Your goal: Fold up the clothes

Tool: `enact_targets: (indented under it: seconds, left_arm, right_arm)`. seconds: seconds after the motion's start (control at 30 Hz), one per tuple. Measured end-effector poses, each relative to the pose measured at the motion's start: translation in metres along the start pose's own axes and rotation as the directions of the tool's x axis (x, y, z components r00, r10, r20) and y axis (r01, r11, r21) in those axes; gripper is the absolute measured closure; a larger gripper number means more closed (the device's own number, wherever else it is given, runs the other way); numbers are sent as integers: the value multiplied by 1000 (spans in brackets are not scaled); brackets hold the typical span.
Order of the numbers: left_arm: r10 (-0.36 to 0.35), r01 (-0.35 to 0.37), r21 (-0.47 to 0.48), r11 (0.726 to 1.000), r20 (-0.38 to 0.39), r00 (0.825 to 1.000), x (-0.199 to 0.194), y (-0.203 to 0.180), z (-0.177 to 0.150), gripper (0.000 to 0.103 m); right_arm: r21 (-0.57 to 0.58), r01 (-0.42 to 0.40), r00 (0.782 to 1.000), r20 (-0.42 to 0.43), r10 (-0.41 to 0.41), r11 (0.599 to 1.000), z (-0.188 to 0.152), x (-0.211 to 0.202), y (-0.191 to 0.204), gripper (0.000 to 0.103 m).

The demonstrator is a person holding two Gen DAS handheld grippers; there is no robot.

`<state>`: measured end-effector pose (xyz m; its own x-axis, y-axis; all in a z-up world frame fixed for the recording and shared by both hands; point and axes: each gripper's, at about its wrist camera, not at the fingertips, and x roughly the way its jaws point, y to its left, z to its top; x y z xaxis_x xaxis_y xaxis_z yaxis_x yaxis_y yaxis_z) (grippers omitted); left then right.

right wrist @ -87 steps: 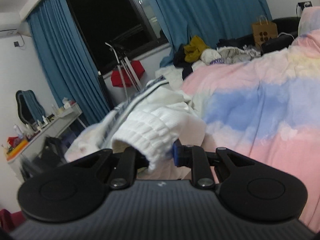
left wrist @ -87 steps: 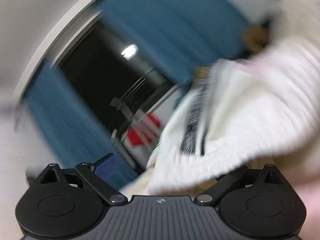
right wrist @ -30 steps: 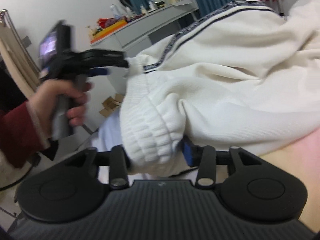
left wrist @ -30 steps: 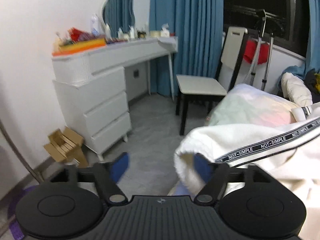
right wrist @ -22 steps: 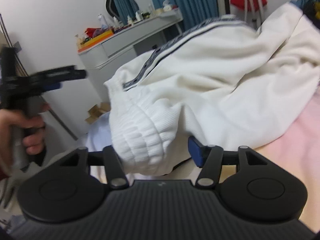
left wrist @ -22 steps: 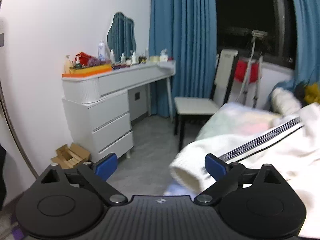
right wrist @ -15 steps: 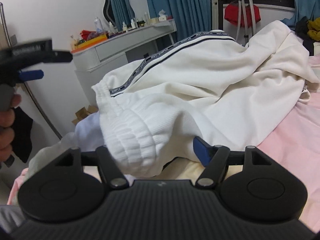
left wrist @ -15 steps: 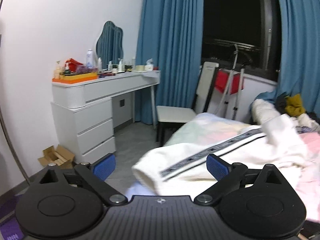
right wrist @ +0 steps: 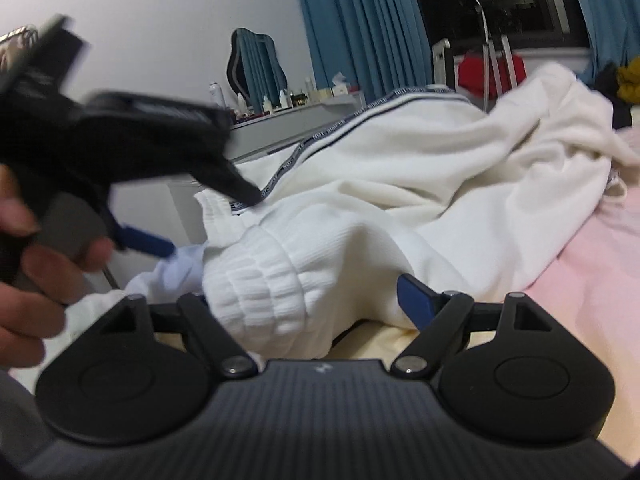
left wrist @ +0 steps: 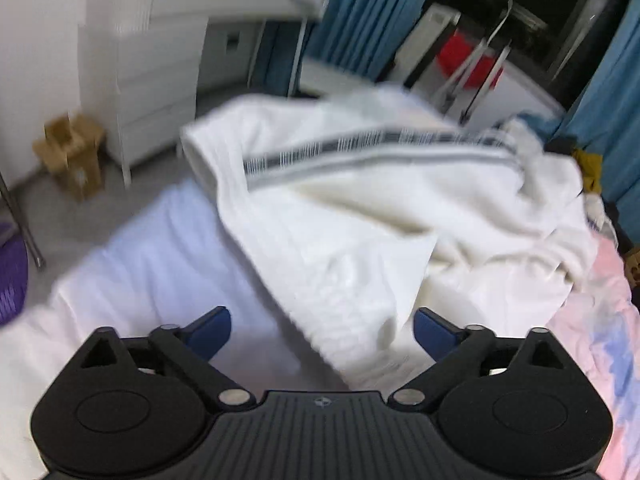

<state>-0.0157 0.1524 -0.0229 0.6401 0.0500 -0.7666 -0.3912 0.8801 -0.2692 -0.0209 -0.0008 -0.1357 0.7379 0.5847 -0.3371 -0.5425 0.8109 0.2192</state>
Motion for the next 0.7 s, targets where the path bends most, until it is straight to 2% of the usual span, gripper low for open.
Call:
enact_targets:
  seconds: [0.07,0.17,0.23,0.37,0.43,0.53,0.6,0.7]
  left_arm:
    - [6,-6,3,1000,-54,999,9,-4,-1,15]
    - [8,-4,33,999,-120,993,21,-8,1,30]
    - [7,3,65,998,-148,989,25,-13,4,40]
    - [19,1,109,994,-180,984,19,-20,7,52]
    - [10,12,123,992,-183,983,10,-22,7,56]
    - [-10,31,135,990,-154,988,-13,-27,8,57]
    - [-19,40,188,981,-110,994,-38,-37,6,57]
    - [-29,39,261,965,-40,999,-71,-46,3,56]
  right_arm:
    - [-19,-9,1000,25,9,1000,0,-2,2,22]
    - [-59,-52,997,47,55,997,3,-4,6,22]
    - [-52,-70,996,50,73,996,8,-5,2,21]
    - [-28,-102,993,51,103,994,16,-7,-6,21]
    - [-16,-118,992,52,119,993,21,-9,-10,21]
    - [2,-142,988,54,141,990,28,-10,-16,21]
    - [15,-157,986,56,156,987,32,-11,-20,22]
    - [86,-141,987,90,133,986,45,-23,-42,22]
